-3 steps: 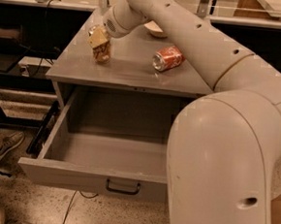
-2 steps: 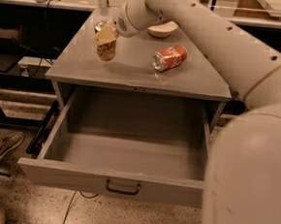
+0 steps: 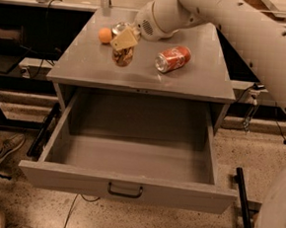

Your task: Place orange can into top drawer

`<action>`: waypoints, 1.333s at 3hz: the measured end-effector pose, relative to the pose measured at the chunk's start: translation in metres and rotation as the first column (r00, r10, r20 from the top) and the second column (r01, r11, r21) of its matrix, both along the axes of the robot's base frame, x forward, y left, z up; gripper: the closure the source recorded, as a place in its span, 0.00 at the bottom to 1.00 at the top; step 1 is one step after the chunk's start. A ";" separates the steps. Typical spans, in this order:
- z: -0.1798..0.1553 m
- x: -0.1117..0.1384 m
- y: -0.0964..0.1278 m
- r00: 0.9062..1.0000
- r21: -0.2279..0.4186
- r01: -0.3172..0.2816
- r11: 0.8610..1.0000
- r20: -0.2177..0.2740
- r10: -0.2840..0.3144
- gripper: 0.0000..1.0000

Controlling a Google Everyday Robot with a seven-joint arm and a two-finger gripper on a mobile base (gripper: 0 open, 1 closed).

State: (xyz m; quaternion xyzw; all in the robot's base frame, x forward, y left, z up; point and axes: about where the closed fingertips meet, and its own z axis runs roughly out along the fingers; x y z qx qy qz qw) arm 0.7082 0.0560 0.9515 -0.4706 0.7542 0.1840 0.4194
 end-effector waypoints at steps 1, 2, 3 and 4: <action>-0.014 -0.016 0.006 0.999 -0.017 -0.022 1.000 -0.027 0.022 1.00; -0.019 -0.065 0.008 0.996 0.008 -0.035 0.999 -0.079 0.036 1.00; -0.071 -0.130 0.027 0.974 0.032 -0.087 0.996 -0.206 0.092 1.00; -0.120 -0.167 0.046 0.942 0.021 -0.131 0.991 -0.310 0.131 1.00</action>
Offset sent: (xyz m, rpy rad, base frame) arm -0.1491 0.0047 -0.0590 0.0016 0.2051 0.0603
